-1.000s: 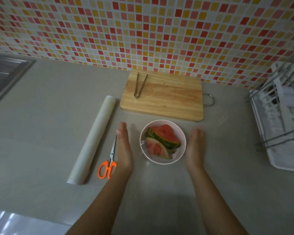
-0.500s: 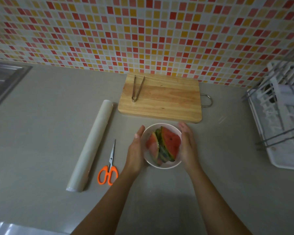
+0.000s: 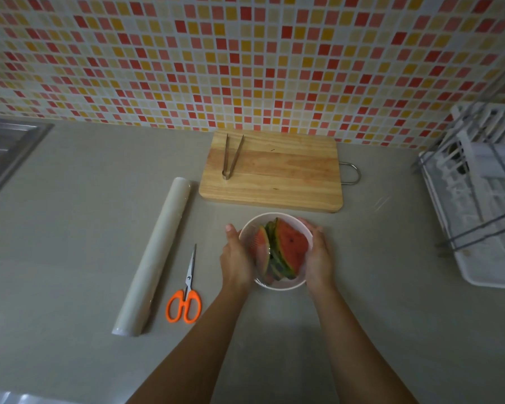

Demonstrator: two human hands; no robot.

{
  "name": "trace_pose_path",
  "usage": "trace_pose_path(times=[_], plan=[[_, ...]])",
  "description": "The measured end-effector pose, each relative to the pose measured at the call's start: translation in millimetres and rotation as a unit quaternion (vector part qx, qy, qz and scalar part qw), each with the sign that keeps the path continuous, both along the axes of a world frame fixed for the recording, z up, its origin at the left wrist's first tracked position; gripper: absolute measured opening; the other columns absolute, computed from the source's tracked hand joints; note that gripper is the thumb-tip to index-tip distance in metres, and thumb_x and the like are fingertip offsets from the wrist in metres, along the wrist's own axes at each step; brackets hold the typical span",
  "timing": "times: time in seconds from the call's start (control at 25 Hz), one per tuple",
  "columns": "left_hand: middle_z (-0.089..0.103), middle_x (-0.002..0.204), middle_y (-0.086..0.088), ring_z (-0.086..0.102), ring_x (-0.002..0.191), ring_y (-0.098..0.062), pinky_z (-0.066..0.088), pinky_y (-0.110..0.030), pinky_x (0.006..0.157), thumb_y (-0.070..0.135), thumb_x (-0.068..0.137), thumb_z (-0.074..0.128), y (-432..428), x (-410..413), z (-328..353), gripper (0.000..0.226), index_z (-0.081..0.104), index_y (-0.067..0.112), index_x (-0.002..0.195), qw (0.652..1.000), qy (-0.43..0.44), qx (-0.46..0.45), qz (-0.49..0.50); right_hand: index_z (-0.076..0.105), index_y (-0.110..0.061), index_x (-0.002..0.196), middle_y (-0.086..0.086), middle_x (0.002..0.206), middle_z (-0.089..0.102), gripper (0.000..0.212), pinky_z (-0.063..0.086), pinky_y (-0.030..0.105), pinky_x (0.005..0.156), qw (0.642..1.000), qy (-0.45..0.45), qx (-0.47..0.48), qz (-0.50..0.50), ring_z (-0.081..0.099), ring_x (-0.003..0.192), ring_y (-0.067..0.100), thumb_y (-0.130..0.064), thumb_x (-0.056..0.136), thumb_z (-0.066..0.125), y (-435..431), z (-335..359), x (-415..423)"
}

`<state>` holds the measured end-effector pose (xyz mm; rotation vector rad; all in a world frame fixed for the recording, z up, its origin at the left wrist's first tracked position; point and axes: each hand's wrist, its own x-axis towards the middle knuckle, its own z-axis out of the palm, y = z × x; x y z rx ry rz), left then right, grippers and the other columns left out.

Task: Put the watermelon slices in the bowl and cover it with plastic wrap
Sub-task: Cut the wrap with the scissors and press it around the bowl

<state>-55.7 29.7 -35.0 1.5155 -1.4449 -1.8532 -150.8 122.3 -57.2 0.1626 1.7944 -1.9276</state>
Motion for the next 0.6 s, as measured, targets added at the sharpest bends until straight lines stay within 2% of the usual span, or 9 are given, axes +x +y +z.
trace_pose_path(times=[0.12,0.16,0.28,0.4,0.44,0.52,0.56,0.6], plan=[[0.058,0.129,-0.019,0.052,0.120,-0.034,0.037,-0.043,0.106,0.068,0.089,0.007,8,-6,8,0.086,0.056,0.008,0.129,0.997,-0.061,-0.003,0.036,0.072,-0.025,0.080,-0.005,0.081,0.073,0.048,0.050,0.025,0.068,0.999,-0.031,-0.007,-0.022,0.065,0.085,0.015,-0.045,0.095,0.031,1,0,0],[0.057,0.129,-0.021,0.051,0.121,-0.036,0.036,-0.043,0.104,0.069,0.088,0.006,11,-7,10,0.090,0.054,0.006,0.129,0.996,-0.076,-0.012,0.035,0.072,-0.023,0.081,-0.004,0.080,0.073,0.052,0.051,0.025,0.067,0.998,-0.045,0.008,-0.031,0.065,0.083,0.014,-0.052,0.093,0.030,1,0,0],[0.059,0.123,-0.024,0.054,0.114,-0.038,0.041,-0.044,0.097,0.070,0.086,0.006,13,-5,13,0.093,0.057,0.000,0.121,0.991,-0.116,-0.043,0.059,0.063,-0.014,0.105,0.011,0.105,0.066,0.068,0.050,0.037,0.090,0.996,-0.077,0.037,-0.014,0.063,0.098,0.023,-0.066,0.087,0.024,-3,-4,1],[0.056,0.124,-0.022,0.052,0.114,-0.037,0.039,-0.041,0.093,0.067,0.089,0.011,8,-2,10,0.087,0.055,-0.001,0.121,0.981,-0.149,-0.097,0.081,0.057,-0.012,0.112,0.010,0.114,0.061,0.078,0.044,0.036,0.096,0.994,-0.067,0.083,0.011,0.058,0.108,0.025,-0.070,0.085,0.013,-8,4,3],[0.053,0.129,-0.019,0.050,0.118,-0.034,0.036,-0.037,0.093,0.065,0.091,0.012,5,0,8,0.083,0.053,0.002,0.125,0.982,-0.139,-0.103,0.077,0.054,-0.011,0.121,0.010,0.121,0.059,0.081,0.041,0.037,0.101,0.994,-0.058,0.095,0.014,0.055,0.114,0.025,-0.069,0.085,0.011,-6,7,3],[0.046,0.141,-0.012,0.044,0.128,-0.027,0.030,-0.032,0.096,0.063,0.092,0.013,-1,7,7,0.075,0.046,0.012,0.137,0.993,-0.059,-0.083,0.053,0.042,-0.014,0.135,0.010,0.140,0.046,0.072,0.031,0.035,0.110,0.994,0.011,0.107,-0.004,0.043,0.127,0.020,-0.061,0.090,0.011,1,14,1],[0.042,0.146,-0.008,0.040,0.132,-0.022,0.029,-0.031,0.100,0.063,0.092,0.012,-3,13,8,0.072,0.042,0.018,0.140,0.995,-0.014,-0.097,0.028,0.037,-0.016,0.139,0.005,0.146,0.039,0.065,0.025,0.028,0.109,0.992,0.068,0.109,-0.007,0.036,0.131,0.014,-0.055,0.093,0.013,7,18,2],[0.037,0.151,-0.004,0.035,0.136,-0.017,0.027,-0.031,0.106,0.062,0.091,0.012,-5,19,9,0.069,0.039,0.024,0.142,0.988,0.017,-0.154,-0.012,0.035,-0.018,0.140,-0.002,0.148,0.034,0.061,0.022,0.021,0.106,0.986,0.126,0.104,0.011,0.031,0.132,0.007,-0.053,0.093,0.014,12,23,4]])
